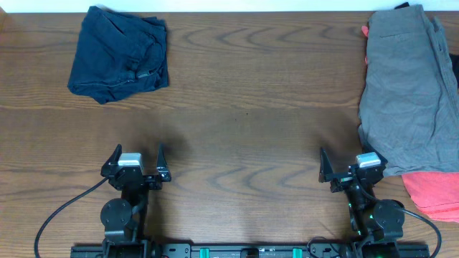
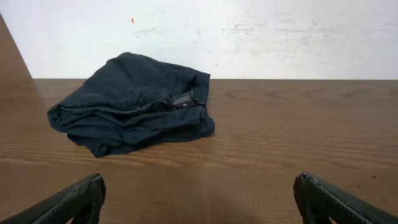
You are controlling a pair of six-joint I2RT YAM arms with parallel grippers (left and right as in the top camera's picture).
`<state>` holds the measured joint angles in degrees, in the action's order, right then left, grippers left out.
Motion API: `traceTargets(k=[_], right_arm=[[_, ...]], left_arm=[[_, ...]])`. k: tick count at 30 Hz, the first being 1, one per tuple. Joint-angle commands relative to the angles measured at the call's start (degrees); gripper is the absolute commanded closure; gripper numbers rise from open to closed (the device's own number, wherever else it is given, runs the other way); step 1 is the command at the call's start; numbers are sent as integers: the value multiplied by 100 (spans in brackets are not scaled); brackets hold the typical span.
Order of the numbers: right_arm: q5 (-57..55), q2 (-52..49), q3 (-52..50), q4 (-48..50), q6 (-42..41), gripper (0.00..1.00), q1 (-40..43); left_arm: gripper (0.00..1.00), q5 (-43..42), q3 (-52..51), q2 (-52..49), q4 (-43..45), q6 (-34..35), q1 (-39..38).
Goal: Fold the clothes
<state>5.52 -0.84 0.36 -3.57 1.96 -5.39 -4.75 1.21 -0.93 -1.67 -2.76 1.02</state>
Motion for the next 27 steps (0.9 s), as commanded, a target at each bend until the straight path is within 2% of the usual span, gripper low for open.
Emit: traceTargets(k=[1, 23, 27], right_arm=[[-37, 28, -4, -24, 48, 1, -42], [-245, 28, -4, -35, 48, 1, -42], [-699, 28, -4, -46, 201, 1, -42]], left_arm=[[2, -103, -98, -7, -188, 50, -17], [2, -103, -98, -7, -188, 50, -17], [2, -101, -98, -7, -188, 50, -17]])
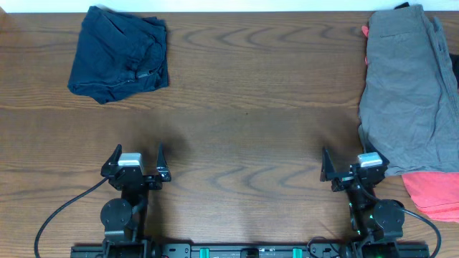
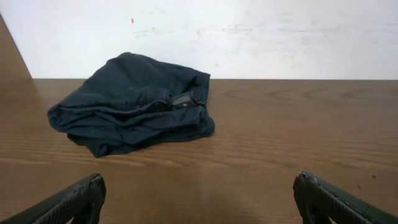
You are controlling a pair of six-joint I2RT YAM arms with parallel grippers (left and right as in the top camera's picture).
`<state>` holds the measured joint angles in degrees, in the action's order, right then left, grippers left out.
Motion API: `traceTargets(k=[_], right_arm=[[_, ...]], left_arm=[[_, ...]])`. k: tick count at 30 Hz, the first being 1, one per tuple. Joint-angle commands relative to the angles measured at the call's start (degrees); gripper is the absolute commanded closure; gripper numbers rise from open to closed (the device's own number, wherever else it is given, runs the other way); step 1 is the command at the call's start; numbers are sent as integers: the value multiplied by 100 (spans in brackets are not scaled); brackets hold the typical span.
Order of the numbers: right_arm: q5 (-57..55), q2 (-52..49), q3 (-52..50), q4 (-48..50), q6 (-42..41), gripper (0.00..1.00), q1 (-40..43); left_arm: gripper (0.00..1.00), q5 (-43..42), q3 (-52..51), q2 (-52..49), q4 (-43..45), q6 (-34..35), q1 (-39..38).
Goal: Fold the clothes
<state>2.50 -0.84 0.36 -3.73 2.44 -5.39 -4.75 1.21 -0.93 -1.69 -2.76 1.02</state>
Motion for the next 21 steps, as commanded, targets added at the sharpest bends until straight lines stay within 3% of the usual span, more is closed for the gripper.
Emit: traceTargets(k=[1, 21], right_arm=[[-420, 28, -4, -33, 153, 1, -42], [-758, 22, 48, 909, 245, 1, -42]], left_arm=[[2, -101, -98, -7, -186, 50, -17], [2, -105, 203, -120, -234, 52, -17]])
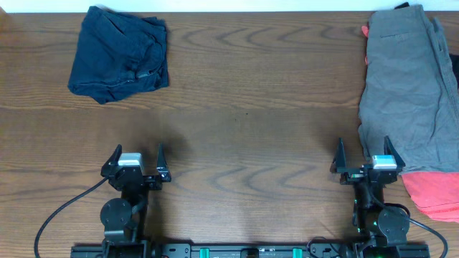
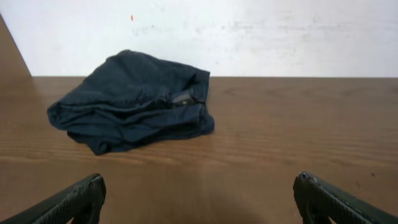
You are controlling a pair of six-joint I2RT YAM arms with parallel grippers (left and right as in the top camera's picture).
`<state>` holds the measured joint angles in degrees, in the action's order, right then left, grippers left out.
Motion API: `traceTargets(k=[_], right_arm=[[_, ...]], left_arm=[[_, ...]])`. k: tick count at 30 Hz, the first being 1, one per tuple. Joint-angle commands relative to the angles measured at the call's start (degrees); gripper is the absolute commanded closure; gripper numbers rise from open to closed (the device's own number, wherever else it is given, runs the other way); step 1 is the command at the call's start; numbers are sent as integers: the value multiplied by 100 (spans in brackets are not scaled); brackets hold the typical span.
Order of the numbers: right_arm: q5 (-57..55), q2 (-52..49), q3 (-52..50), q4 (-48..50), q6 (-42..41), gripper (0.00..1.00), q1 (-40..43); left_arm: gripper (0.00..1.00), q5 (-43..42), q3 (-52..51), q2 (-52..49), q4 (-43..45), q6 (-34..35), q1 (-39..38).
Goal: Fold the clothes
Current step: 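Reach the right gripper to the grey shorts on the right stack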
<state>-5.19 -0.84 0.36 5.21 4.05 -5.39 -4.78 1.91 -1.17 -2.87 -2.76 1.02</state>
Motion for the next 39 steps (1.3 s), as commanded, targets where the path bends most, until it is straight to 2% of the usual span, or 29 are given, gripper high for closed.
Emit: traceTargets(k=[1, 8, 16, 24, 32, 35, 39], right_arm=[[55, 4, 90, 13, 85, 1, -42], [177, -483, 686, -120, 103, 1, -42], [448, -2297, 2170, -289, 389, 1, -42], [1008, -4594, 4183, -1128, 634, 1, -42], [1425, -7042, 6343, -2736, 636, 1, -39], [1681, -7722, 6841, -3128, 636, 1, -42], [1978, -8349, 7036, -3126, 623, 1, -42]], left_arm=[[2, -103, 201, -175, -118, 52, -17], [2, -105, 1064, -1215, -297, 50, -17], [2, -105, 2721, -2879, -925, 46, -20], [2, -105, 4286, -4332, -2173, 48, -17], [2, -107, 6048, -5947, -4019, 50, -20], [2, -129, 6513, -6474, -4581, 50, -20], [2, -127, 6636, -6975, -4837, 48, -20]])
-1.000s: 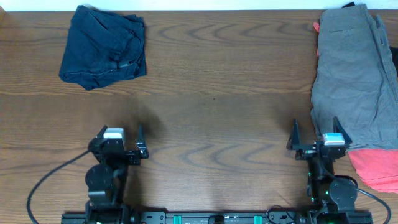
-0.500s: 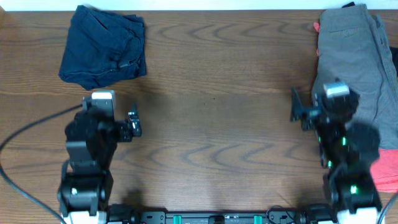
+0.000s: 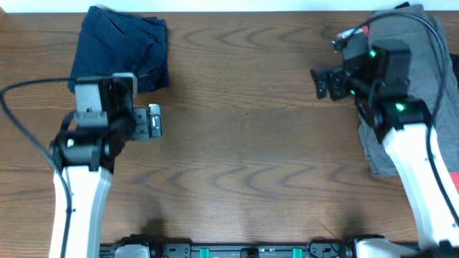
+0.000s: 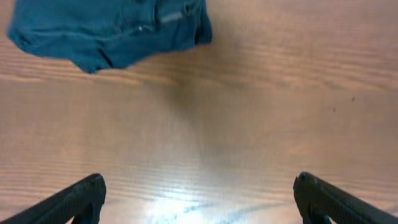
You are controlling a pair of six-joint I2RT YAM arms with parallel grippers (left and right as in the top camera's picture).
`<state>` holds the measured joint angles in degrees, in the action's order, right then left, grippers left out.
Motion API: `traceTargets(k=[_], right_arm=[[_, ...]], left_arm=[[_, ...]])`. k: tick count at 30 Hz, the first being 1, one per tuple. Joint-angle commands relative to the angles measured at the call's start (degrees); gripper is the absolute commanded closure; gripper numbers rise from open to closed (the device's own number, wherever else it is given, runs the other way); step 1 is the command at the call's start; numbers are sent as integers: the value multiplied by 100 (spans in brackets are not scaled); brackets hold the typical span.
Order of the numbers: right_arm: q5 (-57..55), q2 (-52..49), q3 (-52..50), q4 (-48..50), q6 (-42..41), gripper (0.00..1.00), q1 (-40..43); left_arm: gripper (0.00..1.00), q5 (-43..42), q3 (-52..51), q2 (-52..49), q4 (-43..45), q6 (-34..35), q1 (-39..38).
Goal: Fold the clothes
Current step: 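Reach the right gripper to the grey shorts on the right stack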
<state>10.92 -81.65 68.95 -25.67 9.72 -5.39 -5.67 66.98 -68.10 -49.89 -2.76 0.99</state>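
Note:
A crumpled navy garment [image 3: 118, 50] lies at the table's far left; the left wrist view shows it [image 4: 112, 28] at the top left. My left gripper [image 4: 198, 193] hangs above bare wood just in front of the garment's near right corner. It is open wide, with nothing between its fingers [image 4: 74, 199]. A grey garment [image 3: 446, 86] is spread along the right side. My right gripper [image 3: 328, 82] hovers by that garment's far left edge, its dark fingers apart and empty.
The wooden table [image 3: 244, 158] runs between the two garments. A sliver of coral-red cloth [image 3: 455, 180] shows at the right edge, behind the right arm. The white wall borders the table's far edge.
Both arms have left the front edge and stand raised and reached forward: the left by the navy garment, the right at the grey garment's far left edge. The left wrist view now looks down.
At the first two moments both grippers rested open at the table's front edge, the left one facing the navy garment. Then the right gripper stood a little further right beside the grey garment. Now both arms are out over the table near the garments.

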Motion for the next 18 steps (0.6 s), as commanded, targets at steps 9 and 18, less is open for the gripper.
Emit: traceTargets(k=[9, 18], right_arm=[[-20, -699, 173, 129, 63, 1, 83], [-557, -741, 173, 664, 2, 1, 1849]], left_arm=[[2, -37, 127, -1056, -175, 52, -17], [2, -273, 127, -1346, -173, 50, -17]])
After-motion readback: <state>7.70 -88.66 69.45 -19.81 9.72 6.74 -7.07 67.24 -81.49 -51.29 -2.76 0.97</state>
